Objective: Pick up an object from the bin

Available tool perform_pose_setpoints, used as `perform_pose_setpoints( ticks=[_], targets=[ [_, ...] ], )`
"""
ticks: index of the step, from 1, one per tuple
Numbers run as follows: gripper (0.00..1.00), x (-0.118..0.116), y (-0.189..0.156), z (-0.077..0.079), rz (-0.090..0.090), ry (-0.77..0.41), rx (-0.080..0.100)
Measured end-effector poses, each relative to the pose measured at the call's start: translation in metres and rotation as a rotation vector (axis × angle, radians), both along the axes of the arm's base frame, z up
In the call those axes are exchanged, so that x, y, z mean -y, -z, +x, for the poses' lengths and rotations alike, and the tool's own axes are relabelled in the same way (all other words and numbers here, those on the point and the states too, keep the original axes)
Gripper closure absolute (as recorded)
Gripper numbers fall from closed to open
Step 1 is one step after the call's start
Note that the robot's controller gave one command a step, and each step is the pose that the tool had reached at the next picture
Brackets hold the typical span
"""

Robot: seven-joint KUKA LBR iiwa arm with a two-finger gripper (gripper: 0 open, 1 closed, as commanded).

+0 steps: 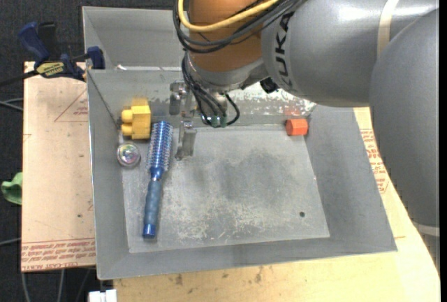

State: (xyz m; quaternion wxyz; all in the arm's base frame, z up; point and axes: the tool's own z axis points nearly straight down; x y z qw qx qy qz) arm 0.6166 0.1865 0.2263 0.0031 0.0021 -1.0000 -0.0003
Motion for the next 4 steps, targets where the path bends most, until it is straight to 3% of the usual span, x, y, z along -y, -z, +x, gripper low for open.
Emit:
perform_pose_setpoints(
  ticks=[1,2,3,4],
  targets=[
    [0.00,-0.031,0.142,-0.037,0.005,-0.117,0.010],
    [0.00,-0.017,0.156,-0.048,0.003,-0.596,0.007],
    [1.00,-0.017,0.156,-0.047,0.003,-0.596,0.007],
    [1.00,-0.029,-0.038,-0.012,0.003,-1.156,0.015]
  ],
)
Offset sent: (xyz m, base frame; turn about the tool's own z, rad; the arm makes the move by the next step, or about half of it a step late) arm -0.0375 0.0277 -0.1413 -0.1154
